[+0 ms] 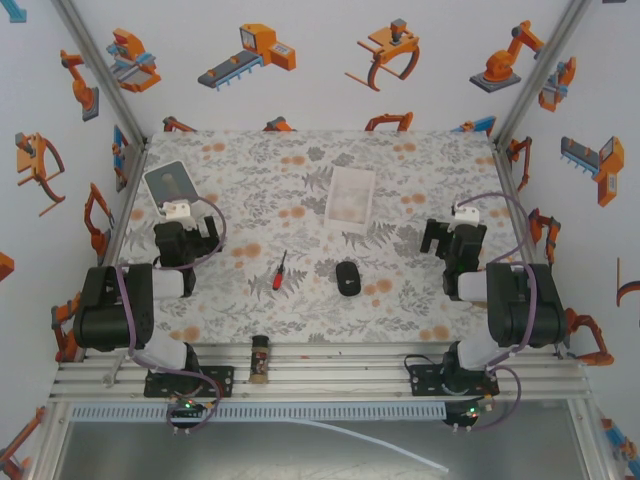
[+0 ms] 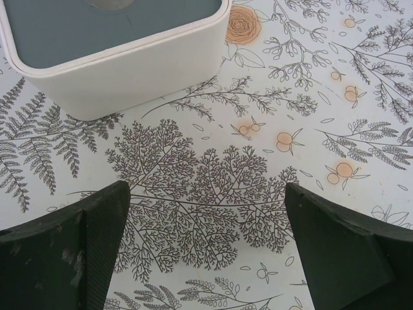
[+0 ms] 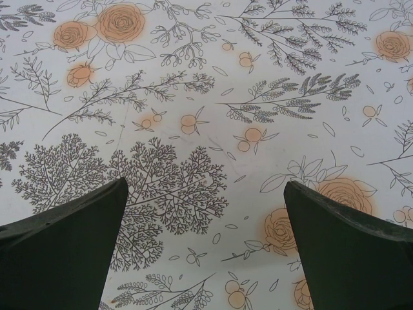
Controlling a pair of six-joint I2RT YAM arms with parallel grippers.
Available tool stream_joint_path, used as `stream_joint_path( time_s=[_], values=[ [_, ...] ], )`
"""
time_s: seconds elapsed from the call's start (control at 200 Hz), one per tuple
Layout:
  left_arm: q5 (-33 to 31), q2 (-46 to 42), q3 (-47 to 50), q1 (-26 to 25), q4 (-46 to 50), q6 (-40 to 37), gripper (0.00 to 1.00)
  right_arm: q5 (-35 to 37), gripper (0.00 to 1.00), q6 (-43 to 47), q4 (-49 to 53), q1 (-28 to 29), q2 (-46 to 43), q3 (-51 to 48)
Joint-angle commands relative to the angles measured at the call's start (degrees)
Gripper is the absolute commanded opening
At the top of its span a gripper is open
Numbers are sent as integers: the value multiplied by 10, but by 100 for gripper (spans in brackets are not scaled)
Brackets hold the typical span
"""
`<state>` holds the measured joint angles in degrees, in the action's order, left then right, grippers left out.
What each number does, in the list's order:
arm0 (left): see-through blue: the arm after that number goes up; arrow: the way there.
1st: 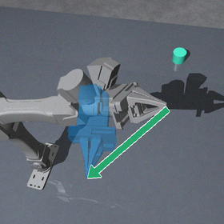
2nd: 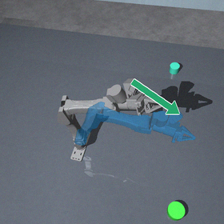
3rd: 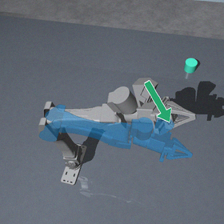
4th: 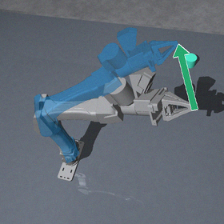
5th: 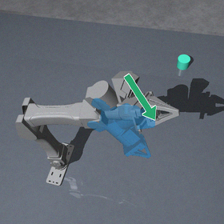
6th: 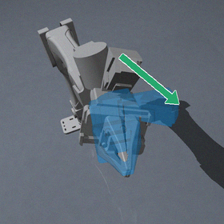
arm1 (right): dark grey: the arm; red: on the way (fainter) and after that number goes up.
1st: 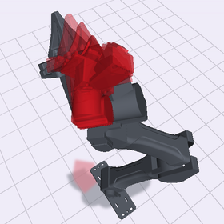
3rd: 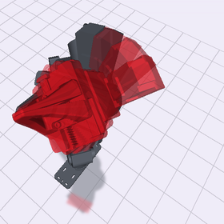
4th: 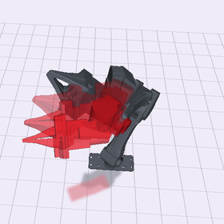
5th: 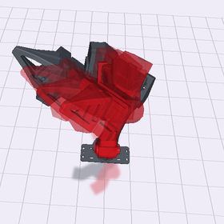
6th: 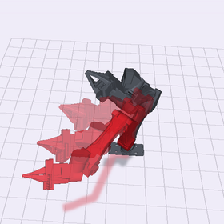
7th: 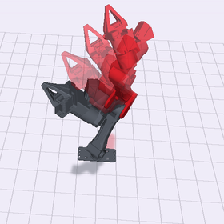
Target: Put the screwdriver in the bin
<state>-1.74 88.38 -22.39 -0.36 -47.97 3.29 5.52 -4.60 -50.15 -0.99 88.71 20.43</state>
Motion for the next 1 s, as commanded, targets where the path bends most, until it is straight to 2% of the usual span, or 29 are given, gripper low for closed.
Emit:
stream_joint_path(
  time_s=[0.0, 0.436, 0.606, 0.696, 0.776, 0.921, 0.996],
  values=[
    [-3, 0, -12, -3, 5, -10, 97, -2, 99, 6, -4, -4, -2, 15],
    [-4, -8, -20, -9, 23, -19, 97, -1, 99, 4, -4, -5, -2, 15],
    [9, -47, -95, -13, 186, -29, 97, 1, 99, 3, 15, -5, -14, 22],
    [27, -78, -134, -15, 272, -39, 97, 7, 99, 2, 62, -5, -43, 34],
    [65, -103, -191, -17, 392, -59, 97, 10, 99, 3, 111, -4, -66, 52],
    [66, -118, -281, -25, 570, -45, 97, 23, 95, 0, 175, -1, -118, 68],
    [76, -114, -322, -36, 644, -53, 97, 38, 93, -28, 243, 0, -155, 92]
  ],
)
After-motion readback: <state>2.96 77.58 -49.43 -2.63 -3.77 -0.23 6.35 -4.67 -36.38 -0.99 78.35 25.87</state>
